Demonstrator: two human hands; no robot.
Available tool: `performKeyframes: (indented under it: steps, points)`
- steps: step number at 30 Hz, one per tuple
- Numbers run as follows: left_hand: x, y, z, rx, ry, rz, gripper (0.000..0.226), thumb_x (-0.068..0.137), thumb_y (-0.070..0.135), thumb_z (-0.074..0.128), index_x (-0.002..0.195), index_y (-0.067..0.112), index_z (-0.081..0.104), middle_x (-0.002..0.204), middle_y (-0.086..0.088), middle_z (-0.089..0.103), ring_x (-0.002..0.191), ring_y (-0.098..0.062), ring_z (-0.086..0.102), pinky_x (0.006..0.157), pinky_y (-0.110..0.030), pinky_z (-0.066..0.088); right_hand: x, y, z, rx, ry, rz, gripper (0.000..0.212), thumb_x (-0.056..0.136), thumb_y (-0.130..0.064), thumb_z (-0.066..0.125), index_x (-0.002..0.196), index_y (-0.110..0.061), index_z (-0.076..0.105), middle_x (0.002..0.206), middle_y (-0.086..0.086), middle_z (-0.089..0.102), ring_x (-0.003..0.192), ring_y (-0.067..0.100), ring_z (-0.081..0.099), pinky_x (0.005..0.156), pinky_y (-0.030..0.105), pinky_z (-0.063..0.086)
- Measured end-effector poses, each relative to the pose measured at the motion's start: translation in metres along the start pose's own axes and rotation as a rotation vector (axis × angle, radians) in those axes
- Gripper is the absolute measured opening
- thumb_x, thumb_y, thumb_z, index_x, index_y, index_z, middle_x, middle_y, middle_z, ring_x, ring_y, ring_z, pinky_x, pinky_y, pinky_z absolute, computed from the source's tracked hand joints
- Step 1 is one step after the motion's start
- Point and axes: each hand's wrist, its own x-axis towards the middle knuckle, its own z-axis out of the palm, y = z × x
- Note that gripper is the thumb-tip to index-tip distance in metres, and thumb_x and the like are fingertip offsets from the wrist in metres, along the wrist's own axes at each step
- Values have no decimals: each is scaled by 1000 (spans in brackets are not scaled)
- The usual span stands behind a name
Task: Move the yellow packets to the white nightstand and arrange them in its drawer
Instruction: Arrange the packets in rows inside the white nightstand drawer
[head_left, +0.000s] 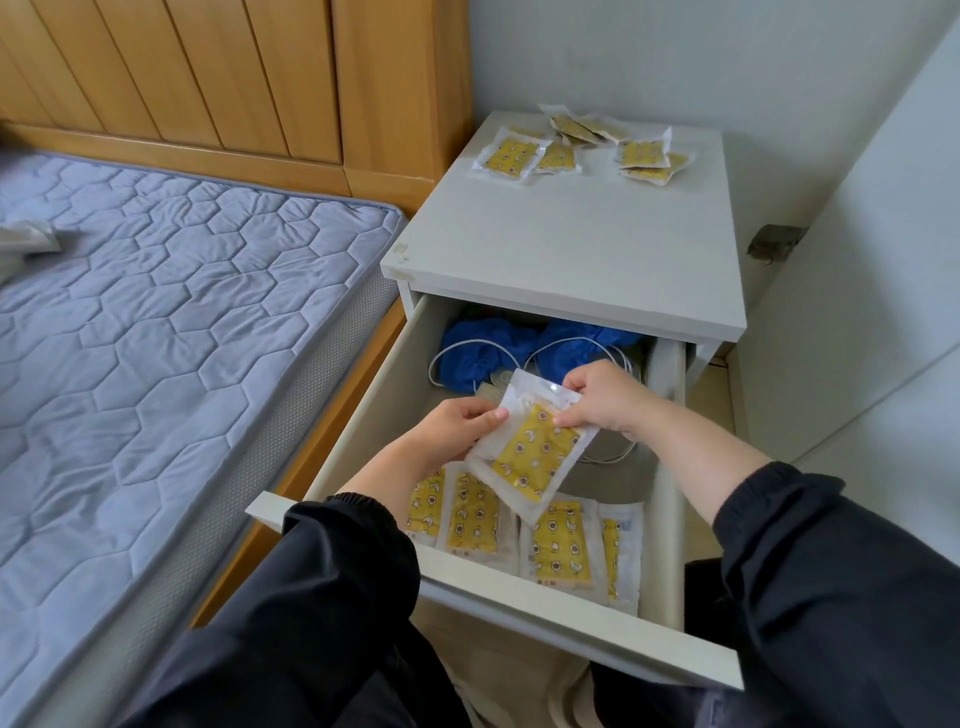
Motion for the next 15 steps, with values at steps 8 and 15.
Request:
performKeyframes:
  steps: [8, 15]
  points:
    - [8, -24, 11, 925, -102, -129, 63, 87, 34, 66, 143, 22, 41, 144, -2, 45, 130, -23, 43, 107, -38, 37, -18, 23, 3, -356, -261, 80, 22, 79, -9, 72, 101, -10, 69, 86, 1, 64, 81, 17, 61, 68, 25, 49]
    - [12, -24, 23, 1014, -250, -75, 62, 84, 38, 70, 138, 22, 46, 137, -2, 52, 125, -24, 47, 103, -37, 38, -30, 31, 36, -791, -344, 107, 23, 87, -8, 57, 67, -11, 46, 65, 3, 45, 54, 18, 45, 42, 25, 32]
